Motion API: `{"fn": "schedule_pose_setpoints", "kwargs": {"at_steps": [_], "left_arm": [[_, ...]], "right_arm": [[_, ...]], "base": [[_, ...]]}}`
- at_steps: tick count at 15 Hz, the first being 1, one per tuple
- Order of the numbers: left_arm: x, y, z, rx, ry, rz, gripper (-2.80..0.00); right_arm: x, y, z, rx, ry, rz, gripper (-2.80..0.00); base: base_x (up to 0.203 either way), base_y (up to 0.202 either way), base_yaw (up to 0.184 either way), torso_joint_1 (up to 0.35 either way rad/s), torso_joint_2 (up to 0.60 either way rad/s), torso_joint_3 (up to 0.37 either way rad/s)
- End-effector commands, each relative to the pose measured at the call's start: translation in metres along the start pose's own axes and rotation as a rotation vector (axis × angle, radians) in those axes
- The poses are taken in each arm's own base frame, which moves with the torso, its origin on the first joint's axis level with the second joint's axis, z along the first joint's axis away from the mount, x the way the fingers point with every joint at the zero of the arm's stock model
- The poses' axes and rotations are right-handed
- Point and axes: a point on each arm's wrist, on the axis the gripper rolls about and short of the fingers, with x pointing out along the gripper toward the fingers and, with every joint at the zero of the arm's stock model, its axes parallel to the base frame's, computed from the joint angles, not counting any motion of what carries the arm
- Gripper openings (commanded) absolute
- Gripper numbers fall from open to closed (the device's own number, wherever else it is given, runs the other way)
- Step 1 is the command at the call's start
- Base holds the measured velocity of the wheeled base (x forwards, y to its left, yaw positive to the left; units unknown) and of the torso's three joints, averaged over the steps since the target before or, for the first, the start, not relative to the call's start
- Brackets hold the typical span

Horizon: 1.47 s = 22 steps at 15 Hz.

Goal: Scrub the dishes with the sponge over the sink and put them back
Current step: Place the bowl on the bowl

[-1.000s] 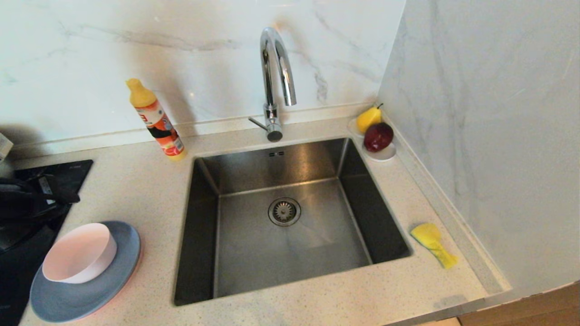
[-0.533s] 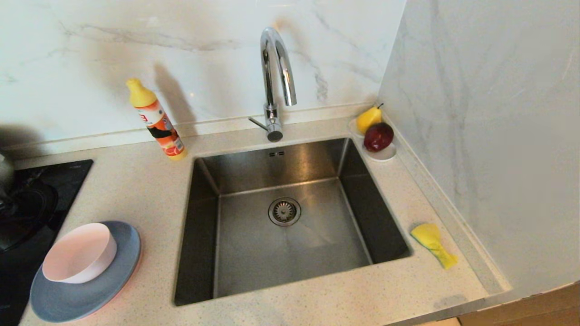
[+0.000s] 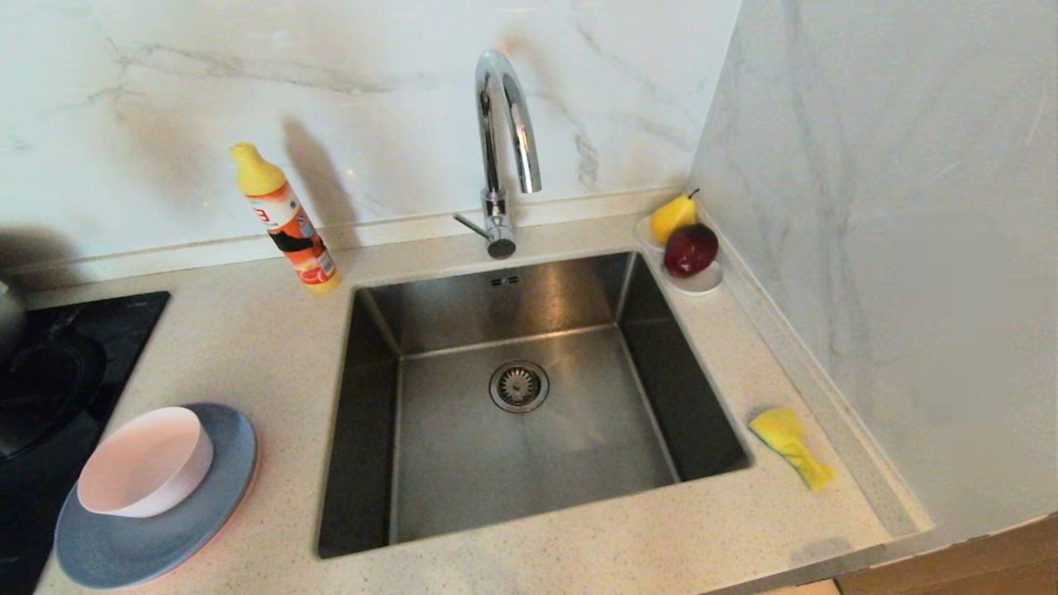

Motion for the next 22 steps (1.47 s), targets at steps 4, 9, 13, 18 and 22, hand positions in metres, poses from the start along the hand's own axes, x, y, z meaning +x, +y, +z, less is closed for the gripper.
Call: {"fn": "schedule_pose_setpoints", "kwargs": {"at_steps": [4, 9, 13, 18, 22], "left_arm": [[0.027, 0.018, -0.007, -0.039, 0.075, 0.027, 0.00], [0.050, 0.033, -0.008, -0.062, 0.113, 0.029, 0.00], [0.060, 0.034, -0.002, -0.061, 0.109, 0.029, 0.00], [0.078, 0.039, -0.012, -0.065, 0.164, 0.039, 0.00], [0.081, 0.041, -0.015, -0.068, 0.177, 0.044, 0.00]], "right_arm": [[0.000, 0.000, 0.000, -0.001, -0.001, 0.002, -2.80], [0.000, 0.000, 0.000, -0.001, 0.000, 0.001, -2.80], [0.000, 0.000, 0.000, -0.001, 0.000, 0.001, -2.80], [0.000, 0.000, 0.000, -0.001, 0.000, 0.001, -2.80], [0.000, 0.000, 0.000, -0.001, 0.000, 0.001, -2.80]], "base": [[0.000, 0.000, 0.000, 0.000, 0.00, 0.000], [0.000, 0.000, 0.000, 0.000, 0.00, 0.000], [0.000, 0.000, 0.000, 0.000, 0.00, 0.000], [0.000, 0.000, 0.000, 0.000, 0.00, 0.000], [0.000, 0.000, 0.000, 0.000, 0.00, 0.000]]}}
